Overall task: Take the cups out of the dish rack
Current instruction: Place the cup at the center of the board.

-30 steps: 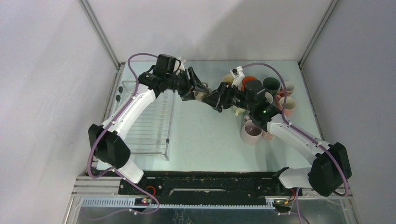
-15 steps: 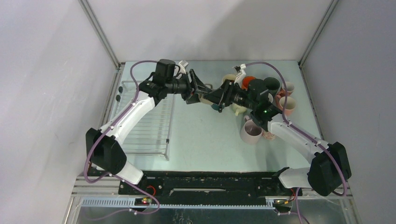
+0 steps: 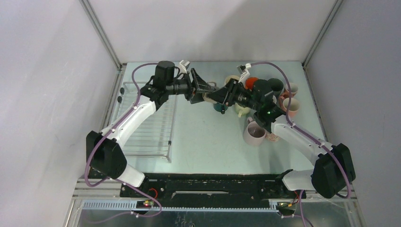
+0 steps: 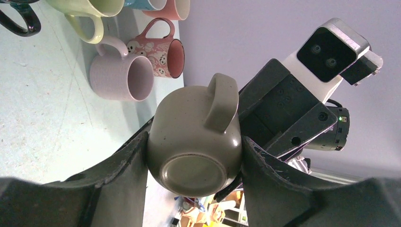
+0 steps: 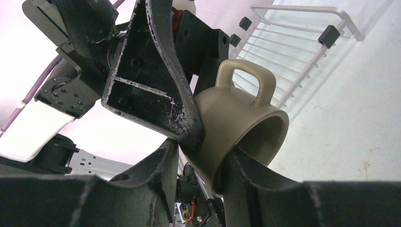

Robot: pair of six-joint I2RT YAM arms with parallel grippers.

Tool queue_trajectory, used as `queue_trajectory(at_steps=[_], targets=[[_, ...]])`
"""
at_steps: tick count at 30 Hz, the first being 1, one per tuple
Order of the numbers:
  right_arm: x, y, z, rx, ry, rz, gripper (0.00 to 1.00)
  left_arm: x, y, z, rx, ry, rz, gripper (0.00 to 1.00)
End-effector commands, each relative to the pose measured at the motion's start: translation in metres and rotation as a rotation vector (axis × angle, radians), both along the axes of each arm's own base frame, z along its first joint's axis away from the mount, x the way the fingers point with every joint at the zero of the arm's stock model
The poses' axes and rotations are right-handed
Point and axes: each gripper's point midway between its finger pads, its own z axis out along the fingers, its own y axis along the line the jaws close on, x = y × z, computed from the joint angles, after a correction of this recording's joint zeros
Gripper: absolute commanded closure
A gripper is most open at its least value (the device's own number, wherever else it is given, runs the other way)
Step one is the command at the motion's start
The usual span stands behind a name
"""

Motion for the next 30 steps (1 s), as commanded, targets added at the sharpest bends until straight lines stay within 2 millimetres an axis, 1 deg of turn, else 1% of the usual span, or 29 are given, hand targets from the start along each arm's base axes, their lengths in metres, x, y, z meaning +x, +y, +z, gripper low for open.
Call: queue_trajectory(at_steps=[1,3,5,6,7,10,12,14,15,18,20,21,23,28,30], targets=[[-0.017,0.010,0.016,0.036,-0.055,0.078,1.00,-0.017,-0.009,0.027,-0.097,-0.064,-0.061,0.93],[-0.018,0.010,0.017,0.038,-0.053,0.077,1.00,-0.016,-0.011,0.026,-0.109,-0.058,-0.062,0.86],[-0.018,0.010,0.018,0.039,-0.055,0.076,1.00,-0.016,-0.013,0.026,-0.118,-0.055,-0.063,0.74],[-0.018,0.010,0.018,0.039,-0.055,0.074,1.00,-0.016,-0.014,0.026,-0.120,-0.055,-0.064,0.66],[-0.018,0.010,0.018,0.038,-0.055,0.074,1.00,-0.015,-0.015,0.026,-0.124,-0.056,-0.065,0.56],[-0.017,0.009,0.019,0.038,-0.057,0.068,1.00,-0.014,-0.018,0.027,-0.135,-0.057,-0.067,0.44],[-0.017,0.009,0.019,0.038,-0.056,0.068,1.00,-0.014,-0.021,0.028,-0.148,-0.059,-0.072,0.42],[-0.018,0.010,0.018,0.038,-0.054,0.070,1.00,-0.015,-0.024,0.028,-0.156,-0.048,-0.078,0.44],[-0.017,0.009,0.018,0.038,-0.054,0.068,1.00,-0.014,-0.026,0.031,-0.169,-0.064,-0.080,0.48],[-0.017,0.008,0.018,0.035,-0.056,0.074,1.00,-0.013,-0.028,0.031,-0.177,-0.066,-0.083,0.64],[-0.018,0.008,0.017,0.034,-0.056,0.083,0.99,-0.014,-0.028,0.031,-0.179,-0.064,-0.088,0.78],[-0.018,0.007,0.017,0.033,-0.057,0.088,0.95,-0.014,-0.028,0.031,-0.179,-0.063,-0.092,0.85],[-0.020,0.007,0.017,0.032,-0.059,0.101,0.82,-0.015,-0.029,0.031,-0.183,-0.056,-0.100,0.99],[-0.025,0.006,0.020,0.037,-0.070,0.129,0.62,-0.017,-0.030,0.035,-0.202,-0.058,-0.121,1.00],[-0.028,0.005,0.022,0.039,-0.076,0.138,0.56,-0.017,-0.030,0.035,-0.206,-0.059,-0.125,1.00]])
